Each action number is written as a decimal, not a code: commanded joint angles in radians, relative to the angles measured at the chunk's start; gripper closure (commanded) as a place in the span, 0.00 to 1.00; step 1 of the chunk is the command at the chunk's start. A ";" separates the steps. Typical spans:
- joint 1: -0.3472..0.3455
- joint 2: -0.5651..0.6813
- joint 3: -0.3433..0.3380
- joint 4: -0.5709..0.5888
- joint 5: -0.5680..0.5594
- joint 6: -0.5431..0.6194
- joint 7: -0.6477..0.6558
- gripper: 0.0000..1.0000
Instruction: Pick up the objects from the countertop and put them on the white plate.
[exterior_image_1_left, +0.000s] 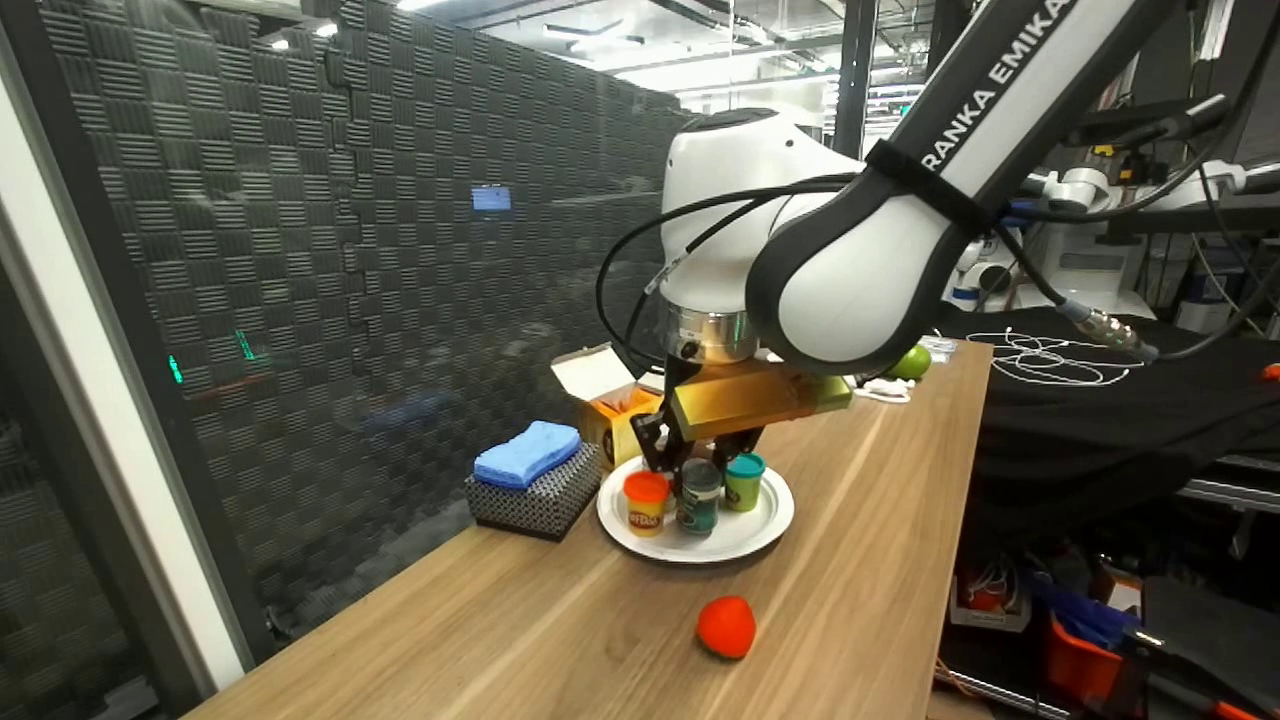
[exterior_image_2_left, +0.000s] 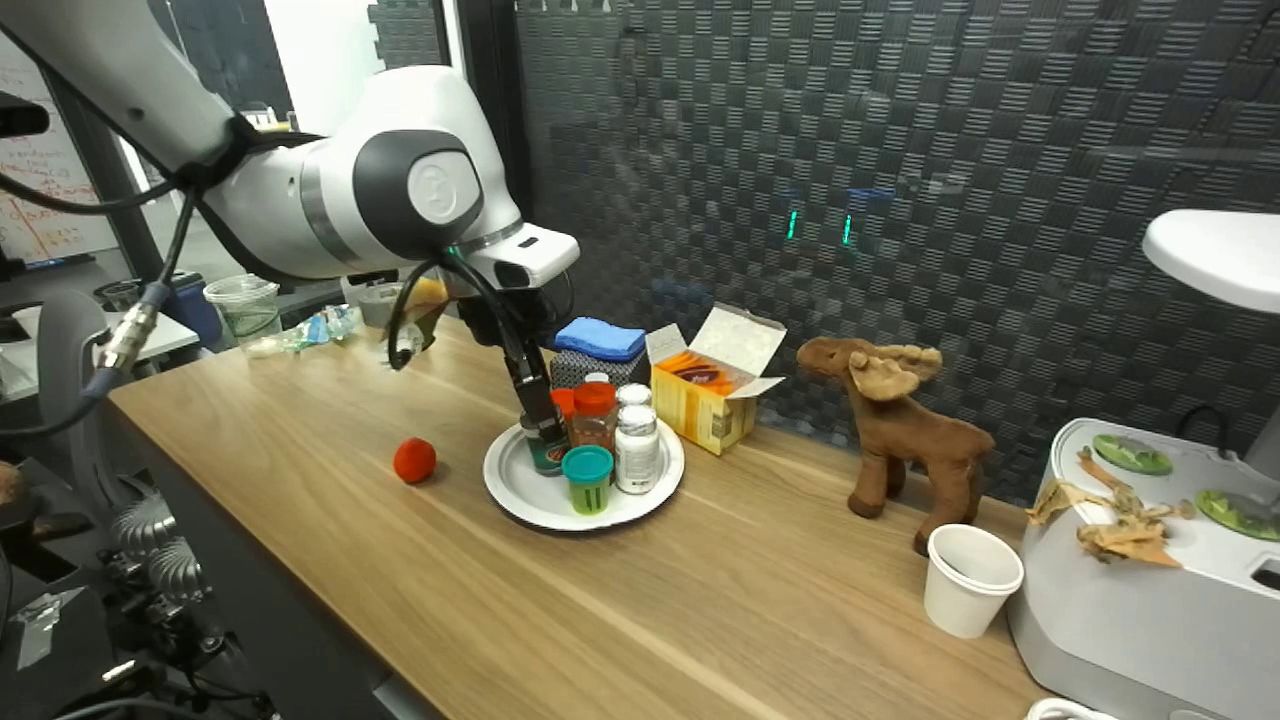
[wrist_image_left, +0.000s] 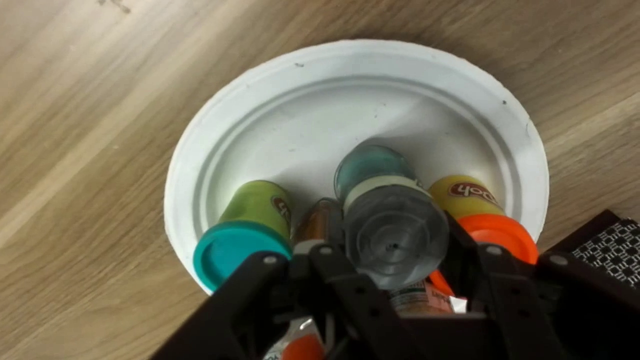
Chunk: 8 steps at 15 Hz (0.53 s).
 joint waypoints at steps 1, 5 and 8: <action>-0.017 0.004 0.016 0.005 0.060 0.035 -0.078 0.73; -0.020 0.005 0.026 0.006 0.117 0.037 -0.144 0.73; -0.014 0.010 0.029 0.011 0.143 0.029 -0.177 0.73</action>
